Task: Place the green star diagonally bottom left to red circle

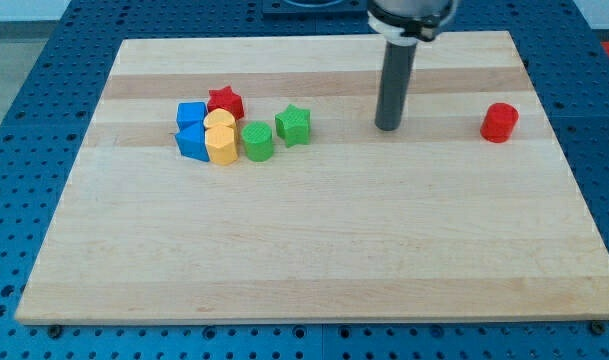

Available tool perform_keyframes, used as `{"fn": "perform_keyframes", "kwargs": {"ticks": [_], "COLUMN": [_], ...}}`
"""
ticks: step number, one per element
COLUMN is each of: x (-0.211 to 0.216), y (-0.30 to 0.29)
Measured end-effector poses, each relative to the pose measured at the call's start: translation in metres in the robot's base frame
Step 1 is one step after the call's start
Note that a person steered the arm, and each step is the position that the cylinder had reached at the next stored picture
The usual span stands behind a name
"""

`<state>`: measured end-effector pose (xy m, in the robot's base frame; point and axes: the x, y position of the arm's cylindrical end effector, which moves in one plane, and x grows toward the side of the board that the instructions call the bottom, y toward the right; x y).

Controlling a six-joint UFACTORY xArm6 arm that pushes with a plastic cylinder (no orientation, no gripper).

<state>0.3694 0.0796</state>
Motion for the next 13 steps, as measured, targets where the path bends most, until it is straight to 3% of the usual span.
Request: {"fn": "perform_keyframes", "kwargs": {"ticks": [3, 5, 7, 9, 13], "x": [-0.040, -0.035, 0.004, 0.009, 0.059], "y": [-0.071, -0.132, -0.132, -0.098, -0.126]}}
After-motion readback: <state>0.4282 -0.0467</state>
